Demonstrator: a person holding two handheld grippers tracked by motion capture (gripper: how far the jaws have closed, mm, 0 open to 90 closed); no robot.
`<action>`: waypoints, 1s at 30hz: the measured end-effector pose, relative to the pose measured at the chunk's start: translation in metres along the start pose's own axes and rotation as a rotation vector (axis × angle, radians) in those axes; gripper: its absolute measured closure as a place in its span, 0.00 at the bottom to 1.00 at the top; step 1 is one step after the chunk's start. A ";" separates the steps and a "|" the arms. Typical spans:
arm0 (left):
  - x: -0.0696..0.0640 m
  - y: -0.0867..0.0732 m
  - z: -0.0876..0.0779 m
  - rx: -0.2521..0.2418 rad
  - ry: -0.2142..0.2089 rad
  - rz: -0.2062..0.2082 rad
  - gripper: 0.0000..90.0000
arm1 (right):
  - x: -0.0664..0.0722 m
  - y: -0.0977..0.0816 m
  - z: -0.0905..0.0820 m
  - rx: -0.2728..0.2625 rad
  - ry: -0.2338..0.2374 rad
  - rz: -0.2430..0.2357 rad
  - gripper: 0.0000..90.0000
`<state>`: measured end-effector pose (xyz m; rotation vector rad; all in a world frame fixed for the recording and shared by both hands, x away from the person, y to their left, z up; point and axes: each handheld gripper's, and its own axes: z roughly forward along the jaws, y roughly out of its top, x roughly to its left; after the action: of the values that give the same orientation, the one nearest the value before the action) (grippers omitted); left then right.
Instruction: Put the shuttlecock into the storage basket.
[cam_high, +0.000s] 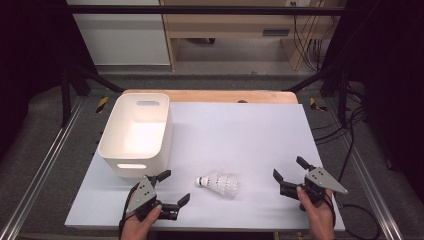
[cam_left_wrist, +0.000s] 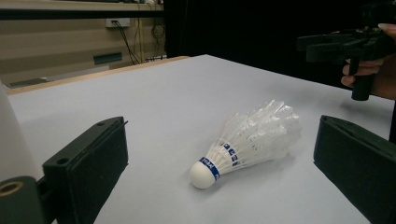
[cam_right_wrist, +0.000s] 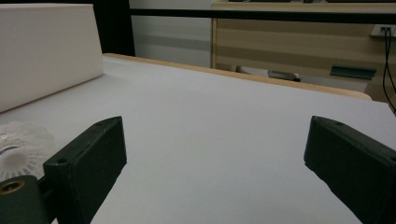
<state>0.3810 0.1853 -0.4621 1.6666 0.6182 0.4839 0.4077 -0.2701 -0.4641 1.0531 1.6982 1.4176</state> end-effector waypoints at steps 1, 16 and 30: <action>0.000 0.000 0.000 0.005 -0.002 0.000 0.03 | 0.000 0.000 0.000 0.000 0.002 0.000 0.06; 0.001 0.001 0.006 0.081 -0.027 0.038 0.03 | 0.005 -0.001 0.005 0.032 0.010 -0.006 0.05; -0.004 0.007 0.027 0.161 -0.085 0.119 0.03 | 0.008 -0.001 0.007 0.038 0.024 -0.024 0.05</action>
<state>0.3961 0.1611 -0.4598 1.8748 0.5086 0.4552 0.4101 -0.2604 -0.4665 1.0366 1.7550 1.3928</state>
